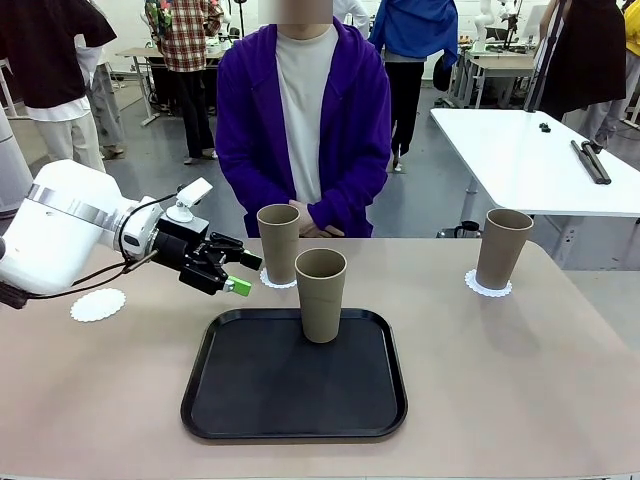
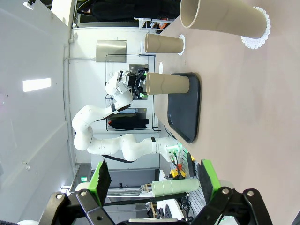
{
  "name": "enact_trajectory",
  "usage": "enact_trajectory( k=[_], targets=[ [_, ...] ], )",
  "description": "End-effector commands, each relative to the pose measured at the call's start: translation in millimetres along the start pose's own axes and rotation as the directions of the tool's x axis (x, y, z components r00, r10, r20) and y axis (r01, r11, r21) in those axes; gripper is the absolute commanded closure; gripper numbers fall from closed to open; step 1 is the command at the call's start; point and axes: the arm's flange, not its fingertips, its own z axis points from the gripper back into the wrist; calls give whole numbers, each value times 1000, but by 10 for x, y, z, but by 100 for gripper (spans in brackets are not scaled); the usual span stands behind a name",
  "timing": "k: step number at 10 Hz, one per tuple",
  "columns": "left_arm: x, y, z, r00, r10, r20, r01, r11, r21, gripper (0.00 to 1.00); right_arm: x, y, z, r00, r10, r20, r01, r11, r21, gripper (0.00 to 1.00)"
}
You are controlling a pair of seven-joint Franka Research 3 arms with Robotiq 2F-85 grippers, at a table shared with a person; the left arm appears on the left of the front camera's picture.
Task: Place coasters on the table and set cups on them.
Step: Take one Reusable plastic cup from the Flat Tray and place it on a coaster set by the human.
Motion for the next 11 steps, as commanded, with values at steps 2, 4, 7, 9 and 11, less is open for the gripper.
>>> enact_trajectory(
  k=[2,4,7,9,11],
  targets=[
    [-79,98,-60,993,1,118,-2,1000,3,0,5,9,0,1000,-2,7,2,1000,2,0],
    [-161,157,-115,987,1,161,-3,1000,11,0,5,9,0,1000,-2,7,2,1000,2,0],
    [-333,238,-181,977,14,211,-17,1000,12,0,5,9,0,1000,-2,7,2,1000,2,0],
    [-460,288,-211,973,33,227,-33,999,-3,0,5,9,0,1000,-2,7,2,1000,2,0],
    [-596,340,-267,968,49,246,-47,999,-14,0,5,9,0,1000,-2,7,2,1000,2,0]
  ],
)
